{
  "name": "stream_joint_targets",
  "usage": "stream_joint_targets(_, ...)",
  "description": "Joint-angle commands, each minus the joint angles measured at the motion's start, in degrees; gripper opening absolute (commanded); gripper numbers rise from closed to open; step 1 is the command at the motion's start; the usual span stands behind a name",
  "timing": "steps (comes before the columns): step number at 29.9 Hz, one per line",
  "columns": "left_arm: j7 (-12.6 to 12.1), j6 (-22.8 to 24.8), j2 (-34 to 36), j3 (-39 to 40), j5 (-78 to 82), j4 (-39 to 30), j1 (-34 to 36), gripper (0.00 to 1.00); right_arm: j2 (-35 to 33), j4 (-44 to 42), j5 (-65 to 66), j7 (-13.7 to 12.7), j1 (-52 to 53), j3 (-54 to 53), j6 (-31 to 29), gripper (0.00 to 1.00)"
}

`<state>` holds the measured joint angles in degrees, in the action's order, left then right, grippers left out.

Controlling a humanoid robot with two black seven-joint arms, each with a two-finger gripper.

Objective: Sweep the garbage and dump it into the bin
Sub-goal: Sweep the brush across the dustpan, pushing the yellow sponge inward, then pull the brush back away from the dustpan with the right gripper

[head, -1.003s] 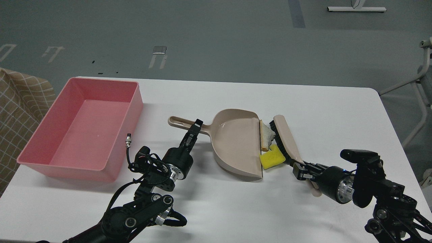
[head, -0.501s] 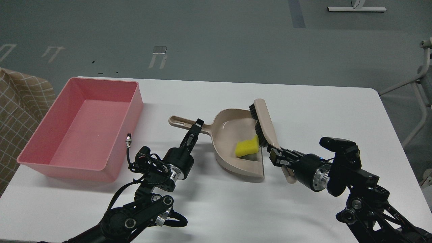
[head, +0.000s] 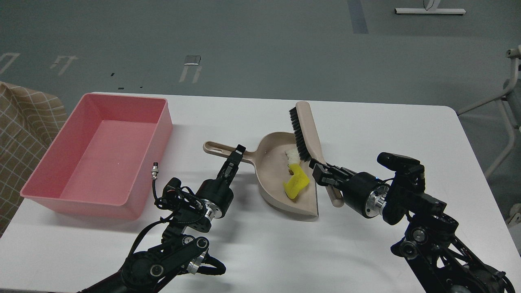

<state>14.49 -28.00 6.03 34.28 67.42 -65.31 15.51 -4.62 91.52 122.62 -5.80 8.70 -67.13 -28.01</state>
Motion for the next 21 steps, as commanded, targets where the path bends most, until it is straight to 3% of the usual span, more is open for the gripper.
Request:
stream_joint_targets(1,0.01,0.0,-0.23,0.0,0.0,0.0,-0.04,0.25,0.14,0.49,-0.54,-0.01,1.5,-1.59,0.01,0.15)
stream_joint_targets(9,-0.08,0.0,-0.23,0.0,-0.09,0.0,0.05,0.24,-1.44,0.5,-2.82,0.08,2.47,-7.04,0.01,0.15)
stream_joint_targets(12,-0.08,0.0,-0.49,0.0,-0.09,0.0,0.05,0.17,-3.02,0.58,-3.7,0.26,2.03,-7.93,0.01,0.15)
stream_joint_targets(21,-0.08,0.0,-0.23,0.09,-0.53,-0.08,0.05,0.16,-5.13,0.85,-4.06,0.7,0.97,-9.07,0.01,0.15)
